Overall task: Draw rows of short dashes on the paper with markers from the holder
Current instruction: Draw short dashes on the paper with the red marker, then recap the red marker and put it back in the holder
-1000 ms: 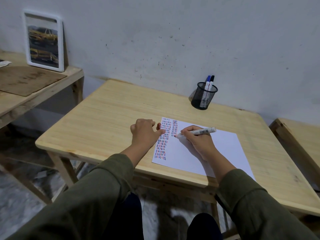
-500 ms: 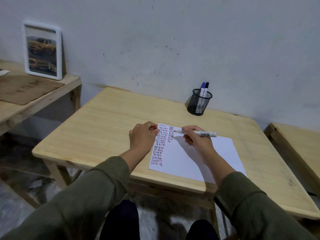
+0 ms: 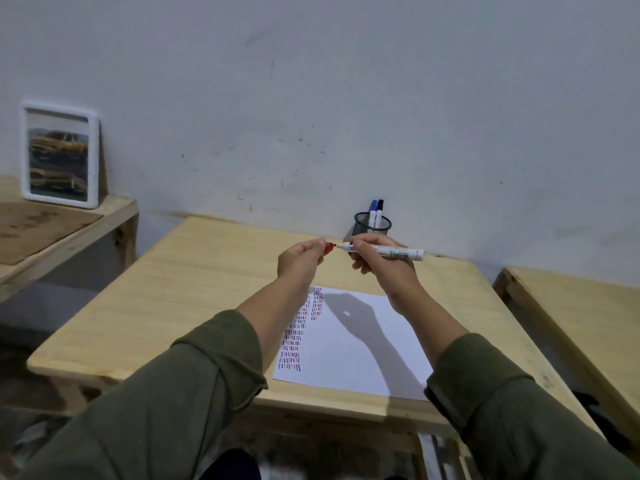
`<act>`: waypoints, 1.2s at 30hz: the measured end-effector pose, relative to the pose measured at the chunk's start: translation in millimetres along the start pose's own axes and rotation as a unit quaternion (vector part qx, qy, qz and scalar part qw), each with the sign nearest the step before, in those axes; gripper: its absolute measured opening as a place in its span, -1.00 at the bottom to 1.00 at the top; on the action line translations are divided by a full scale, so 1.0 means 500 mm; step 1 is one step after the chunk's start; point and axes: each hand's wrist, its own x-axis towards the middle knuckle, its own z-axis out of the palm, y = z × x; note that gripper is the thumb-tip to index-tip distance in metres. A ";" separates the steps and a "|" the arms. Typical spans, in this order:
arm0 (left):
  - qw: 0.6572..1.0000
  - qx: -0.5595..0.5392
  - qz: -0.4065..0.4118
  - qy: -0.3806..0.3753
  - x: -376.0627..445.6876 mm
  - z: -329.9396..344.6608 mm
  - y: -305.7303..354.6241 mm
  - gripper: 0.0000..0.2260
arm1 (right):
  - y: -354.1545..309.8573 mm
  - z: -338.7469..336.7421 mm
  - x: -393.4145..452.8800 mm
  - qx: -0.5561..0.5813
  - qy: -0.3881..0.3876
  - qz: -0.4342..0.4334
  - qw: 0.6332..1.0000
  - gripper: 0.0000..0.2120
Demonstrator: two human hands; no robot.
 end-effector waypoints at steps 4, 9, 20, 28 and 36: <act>0.999 -0.013 -0.016 -0.033 -0.009 0.018 0.007 -0.81 | -0.005 -0.009 0.004 -0.011 0.002 -0.001 1.000 -0.88; 0.997 -0.037 -0.038 -0.051 -0.015 0.032 0.024 -0.83 | -0.014 -0.015 0.005 -0.034 0.001 -0.015 0.999 -0.92; 0.982 -0.113 -0.123 -0.094 -0.005 0.055 0.035 -0.84 | -0.020 -0.009 0.012 0.087 0.040 0.004 0.995 -0.92; 0.989 -0.115 -0.053 -0.080 0.023 0.073 0.057 -0.85 | -0.020 -0.045 0.021 0.169 -0.088 0.051 0.980 -0.64; 0.993 -0.023 -0.008 -0.119 0.097 0.119 0.106 -0.92 | -0.030 -0.109 0.072 0.262 -0.168 0.102 0.945 -0.32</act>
